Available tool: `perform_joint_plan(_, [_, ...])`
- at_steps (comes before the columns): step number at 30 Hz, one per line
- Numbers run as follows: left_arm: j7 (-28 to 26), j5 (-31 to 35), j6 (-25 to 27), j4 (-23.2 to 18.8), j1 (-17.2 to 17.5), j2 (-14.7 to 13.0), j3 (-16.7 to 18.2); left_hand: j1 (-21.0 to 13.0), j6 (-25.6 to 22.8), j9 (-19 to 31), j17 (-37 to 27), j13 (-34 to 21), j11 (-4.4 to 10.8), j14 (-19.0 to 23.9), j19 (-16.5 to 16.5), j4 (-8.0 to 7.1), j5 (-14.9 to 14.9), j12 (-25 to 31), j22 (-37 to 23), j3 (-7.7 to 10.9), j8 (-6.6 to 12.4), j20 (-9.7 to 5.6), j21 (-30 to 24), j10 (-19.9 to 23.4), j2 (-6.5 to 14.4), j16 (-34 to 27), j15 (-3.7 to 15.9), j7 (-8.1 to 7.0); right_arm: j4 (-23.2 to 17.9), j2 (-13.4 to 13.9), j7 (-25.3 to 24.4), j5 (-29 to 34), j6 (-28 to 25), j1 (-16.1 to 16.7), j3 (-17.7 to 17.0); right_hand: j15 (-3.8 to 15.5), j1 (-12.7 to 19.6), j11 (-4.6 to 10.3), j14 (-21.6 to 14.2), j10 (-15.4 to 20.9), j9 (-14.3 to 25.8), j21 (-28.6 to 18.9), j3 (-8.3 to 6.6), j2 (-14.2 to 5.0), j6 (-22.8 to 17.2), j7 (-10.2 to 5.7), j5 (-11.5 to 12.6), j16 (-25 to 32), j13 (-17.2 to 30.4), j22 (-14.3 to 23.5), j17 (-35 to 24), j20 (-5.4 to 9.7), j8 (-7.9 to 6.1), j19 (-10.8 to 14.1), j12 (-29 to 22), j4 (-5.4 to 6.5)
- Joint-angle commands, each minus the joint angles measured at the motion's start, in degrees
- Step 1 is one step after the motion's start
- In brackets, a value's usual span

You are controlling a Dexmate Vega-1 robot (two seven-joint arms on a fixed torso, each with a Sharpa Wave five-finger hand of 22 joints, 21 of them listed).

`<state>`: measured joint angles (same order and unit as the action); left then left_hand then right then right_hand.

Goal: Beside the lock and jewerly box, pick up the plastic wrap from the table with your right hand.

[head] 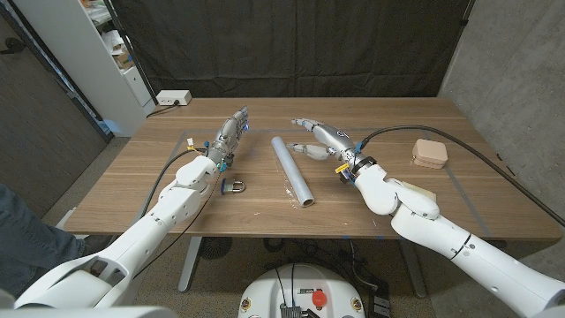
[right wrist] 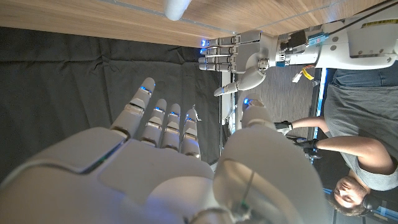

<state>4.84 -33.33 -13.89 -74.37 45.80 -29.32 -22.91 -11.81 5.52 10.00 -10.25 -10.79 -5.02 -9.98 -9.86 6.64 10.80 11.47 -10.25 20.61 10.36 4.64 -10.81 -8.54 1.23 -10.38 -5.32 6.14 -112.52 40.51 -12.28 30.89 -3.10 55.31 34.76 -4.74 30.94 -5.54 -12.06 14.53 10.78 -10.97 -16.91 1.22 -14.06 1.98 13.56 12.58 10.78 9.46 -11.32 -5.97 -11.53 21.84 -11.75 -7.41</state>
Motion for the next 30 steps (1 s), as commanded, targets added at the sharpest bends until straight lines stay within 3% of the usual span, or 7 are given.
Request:
perform_joint_plan(1, [0.0,0.2,0.1,0.4,-0.3,0.2,-0.2,-0.5,-0.4,0.2,-0.1,-0.3,0.16,-3.2,-6.6,0.24,-0.1,0.5,-0.2,0.02,0.46,0.53,-0.4,-0.5,-0.1,-0.3,-0.24,-0.04,-2.0,-1.0,1.5,2.3,-3.7,-0.5,2.1,-0.67,-0.6,0.22,-0.2,0.1,0.3,0.2,0.3,0.47,-0.1,1.1,0.5,-0.1,0.3,0.2,-0.3,-0.75,0.12,0.1,0.0,0.07])
perform_joint_plan(30, [1.0,0.3,-0.2,2.4,-1.7,0.9,-0.7,-0.6,-0.6,0.2,-0.2,-0.3,0.17,-3.1,-6.7,0.37,-0.2,0.6,-0.2,-0.11,0.5,0.85,-0.5,-0.4,-0.1,-0.4,-0.2,-0.1,-4.6,-2.4,7.1,7.0,-11.2,-0.8,5.4,-1.69,-2.2,-0.75,1.5,-0.9,0.2,0.7,1.52,1.94,0.3,1.26,1.0,-0.9,0.4,0.3,-0.3,-1.85,0.3,-1.9,0.5,0.55])
